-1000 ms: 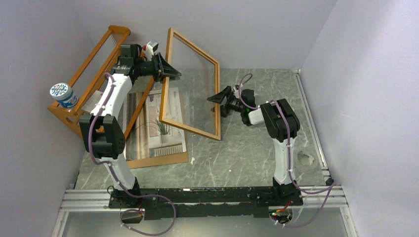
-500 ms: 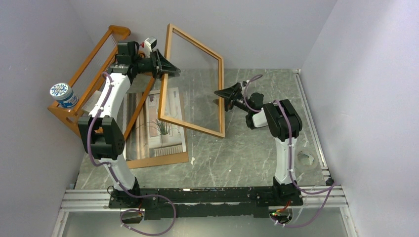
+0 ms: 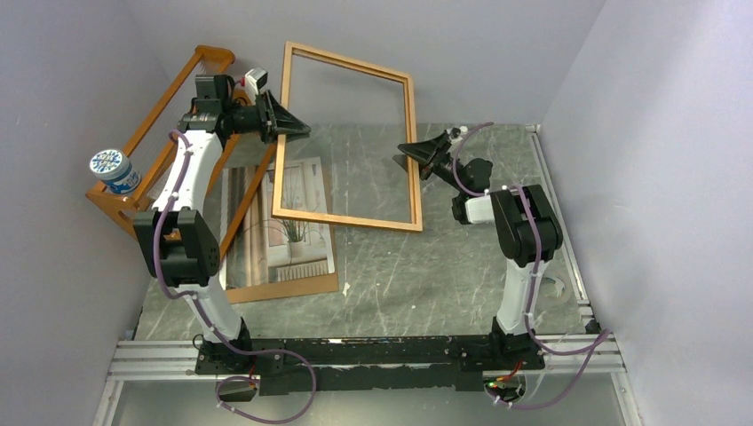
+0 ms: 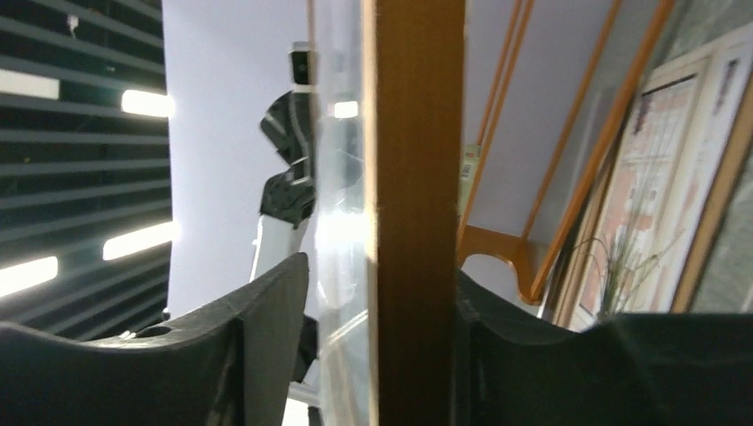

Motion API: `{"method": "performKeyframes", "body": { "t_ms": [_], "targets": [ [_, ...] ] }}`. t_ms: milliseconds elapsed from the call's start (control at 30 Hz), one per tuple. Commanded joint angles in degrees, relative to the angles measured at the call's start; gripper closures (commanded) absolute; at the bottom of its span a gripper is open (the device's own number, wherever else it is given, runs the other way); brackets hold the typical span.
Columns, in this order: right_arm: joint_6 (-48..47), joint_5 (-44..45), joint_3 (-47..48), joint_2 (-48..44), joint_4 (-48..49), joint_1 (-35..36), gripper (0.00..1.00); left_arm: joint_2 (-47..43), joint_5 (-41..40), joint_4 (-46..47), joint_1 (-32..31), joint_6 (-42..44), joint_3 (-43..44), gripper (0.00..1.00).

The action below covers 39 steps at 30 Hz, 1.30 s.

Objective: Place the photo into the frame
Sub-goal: Pick up the photo frame from the center of the board.

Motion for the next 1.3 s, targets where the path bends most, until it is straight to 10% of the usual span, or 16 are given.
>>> {"method": "performKeyframes", "body": {
  "t_ms": [0,400,600,933,1267],
  "targets": [
    [1.85,0.89,1.17,-5.53,16.0,0.22,0.41,1.35,1.6,-3.73,2.25,7.62,0.92,0.86],
    [-6.62,-0.86,3.39,-14.79,-5.57,-0.26,0.64,3.26,1.96,0.26,2.74,9.04,-3.24,0.82],
    [-7.9,-1.58,3.61,-16.86,-10.81,-0.31,0.51,2.78,2.07,6.85,2.73,7.26,-6.38,0.78],
    [-14.83,-1.28,0.8,-21.22,-23.8,-0.6,0.69,3.3,3.6,21.03,2.7,-1.06,-13.65,0.48],
    [-23.58,-0.22,-4.54,-20.1,-32.08,-1.03,0.75,5.15,2.62,28.69,2.77,-4.35,-21.44,0.42]
  ]
}}
